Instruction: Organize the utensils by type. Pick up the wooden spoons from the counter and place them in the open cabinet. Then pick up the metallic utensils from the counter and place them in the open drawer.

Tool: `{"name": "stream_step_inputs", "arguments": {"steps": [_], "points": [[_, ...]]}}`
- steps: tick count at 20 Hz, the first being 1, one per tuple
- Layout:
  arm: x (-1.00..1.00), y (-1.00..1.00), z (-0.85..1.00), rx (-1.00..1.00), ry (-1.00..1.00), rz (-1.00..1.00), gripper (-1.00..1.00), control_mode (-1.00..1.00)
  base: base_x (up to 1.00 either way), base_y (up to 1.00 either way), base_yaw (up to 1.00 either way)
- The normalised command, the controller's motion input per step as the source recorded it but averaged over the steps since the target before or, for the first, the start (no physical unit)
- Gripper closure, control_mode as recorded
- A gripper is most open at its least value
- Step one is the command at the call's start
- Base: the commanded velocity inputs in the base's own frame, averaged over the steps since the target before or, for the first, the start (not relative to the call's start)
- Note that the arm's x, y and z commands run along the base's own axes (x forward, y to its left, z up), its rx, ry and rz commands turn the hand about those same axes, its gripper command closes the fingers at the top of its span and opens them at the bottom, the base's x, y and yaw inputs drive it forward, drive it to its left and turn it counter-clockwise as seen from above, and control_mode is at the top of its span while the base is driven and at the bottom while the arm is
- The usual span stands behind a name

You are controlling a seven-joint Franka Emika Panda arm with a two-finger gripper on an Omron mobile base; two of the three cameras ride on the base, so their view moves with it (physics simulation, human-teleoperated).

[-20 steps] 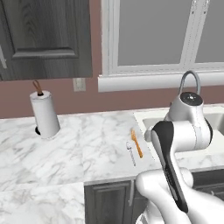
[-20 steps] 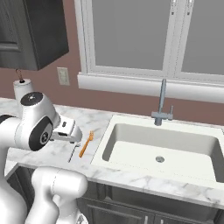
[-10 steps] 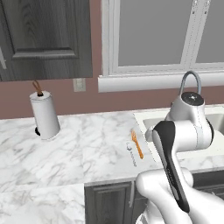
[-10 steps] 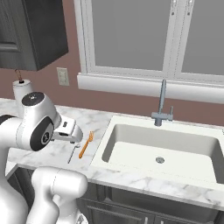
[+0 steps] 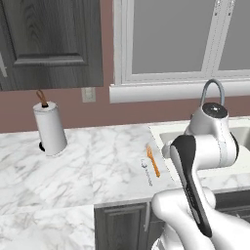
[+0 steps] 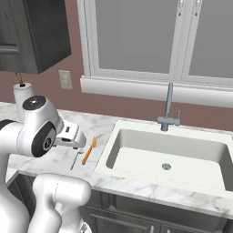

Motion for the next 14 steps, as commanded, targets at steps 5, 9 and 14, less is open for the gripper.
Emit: {"name": "stream_step_inputs", "arguments": {"steps": [5,9,14], "points": [[0.05,0.0,-0.02,0.0,0.02,0.0,-1.0,-1.0,0.0,0.0,0.0],[0.49,0.0,-0.16,-0.04,0.04,0.0,-1.0,-1.0,0.0,0.0,0.0],[0.55,0.01,-0.27,-0.01,0.0,0.0,-1.0,-1.0,0.0,0.0,0.0]]}}
